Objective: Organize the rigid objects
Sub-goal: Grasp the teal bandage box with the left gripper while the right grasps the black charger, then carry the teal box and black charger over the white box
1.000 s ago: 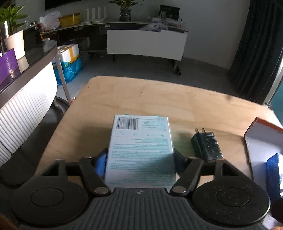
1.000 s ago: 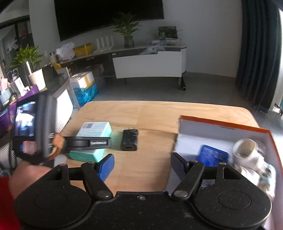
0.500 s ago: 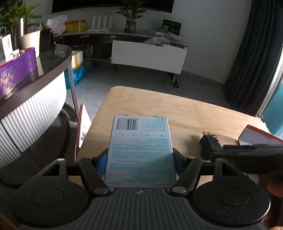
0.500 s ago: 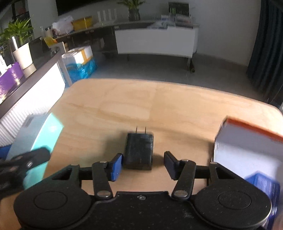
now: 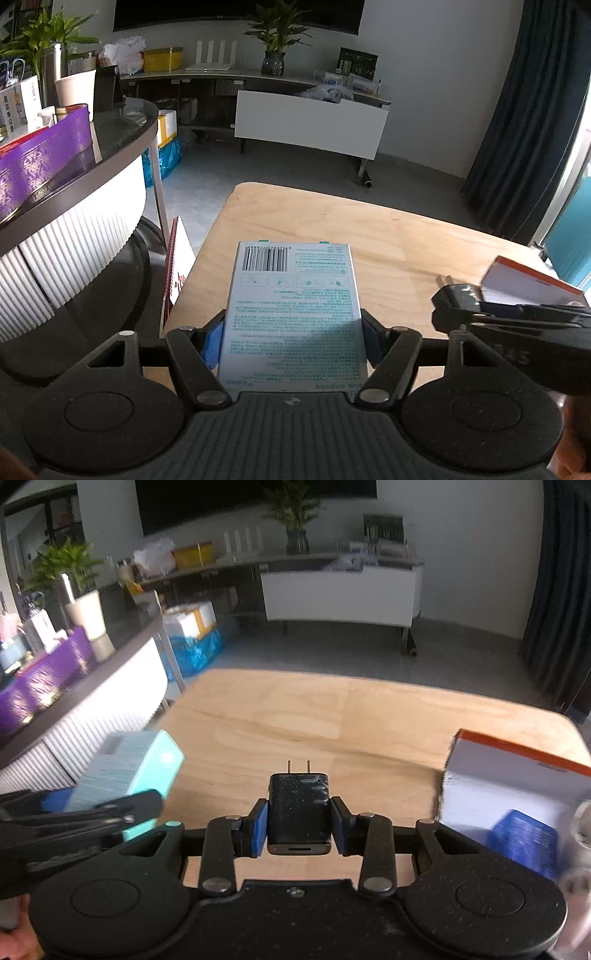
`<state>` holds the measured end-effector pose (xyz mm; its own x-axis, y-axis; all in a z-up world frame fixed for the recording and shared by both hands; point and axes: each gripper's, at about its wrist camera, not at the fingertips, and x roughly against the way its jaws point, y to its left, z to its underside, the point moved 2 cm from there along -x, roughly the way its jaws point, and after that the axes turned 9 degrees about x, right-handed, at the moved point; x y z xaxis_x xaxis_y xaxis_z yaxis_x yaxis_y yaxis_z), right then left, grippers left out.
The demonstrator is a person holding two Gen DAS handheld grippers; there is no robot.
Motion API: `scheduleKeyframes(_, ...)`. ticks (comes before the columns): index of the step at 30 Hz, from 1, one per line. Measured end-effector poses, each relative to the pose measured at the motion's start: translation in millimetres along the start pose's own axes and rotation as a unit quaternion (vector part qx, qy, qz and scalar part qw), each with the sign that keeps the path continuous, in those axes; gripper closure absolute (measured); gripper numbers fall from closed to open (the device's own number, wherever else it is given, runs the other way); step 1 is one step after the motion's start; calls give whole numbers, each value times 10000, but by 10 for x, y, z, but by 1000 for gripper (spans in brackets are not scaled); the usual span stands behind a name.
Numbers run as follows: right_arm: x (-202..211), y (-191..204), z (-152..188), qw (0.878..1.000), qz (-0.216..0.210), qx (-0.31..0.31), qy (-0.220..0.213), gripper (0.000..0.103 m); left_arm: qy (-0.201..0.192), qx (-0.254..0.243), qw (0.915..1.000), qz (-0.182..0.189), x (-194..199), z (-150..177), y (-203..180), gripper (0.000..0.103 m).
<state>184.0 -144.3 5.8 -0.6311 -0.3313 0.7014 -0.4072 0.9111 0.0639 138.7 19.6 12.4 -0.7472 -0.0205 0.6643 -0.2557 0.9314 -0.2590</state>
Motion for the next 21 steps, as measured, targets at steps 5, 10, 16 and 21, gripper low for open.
scheduleKeyframes(5, 376, 51, 79, 9998, 4, -87, -205, 60, -120, -82, 9999, 50, 285, 72, -70, 32)
scheduleKeyframes(10, 704, 165, 203, 9994, 86, -63, -333, 60, -222, -158, 9995, 133, 519, 158, -138, 32)
scheduleKeyframes(16, 985, 198, 330, 9986, 168, -136, -492, 60, -313, -227, 9990, 213, 712, 258, -189, 32)
scheduleKeyframes(21, 1173, 196, 435, 9975, 246, -193, -636, 60, -393, -290, 9985, 251, 831, 332, -253, 32)
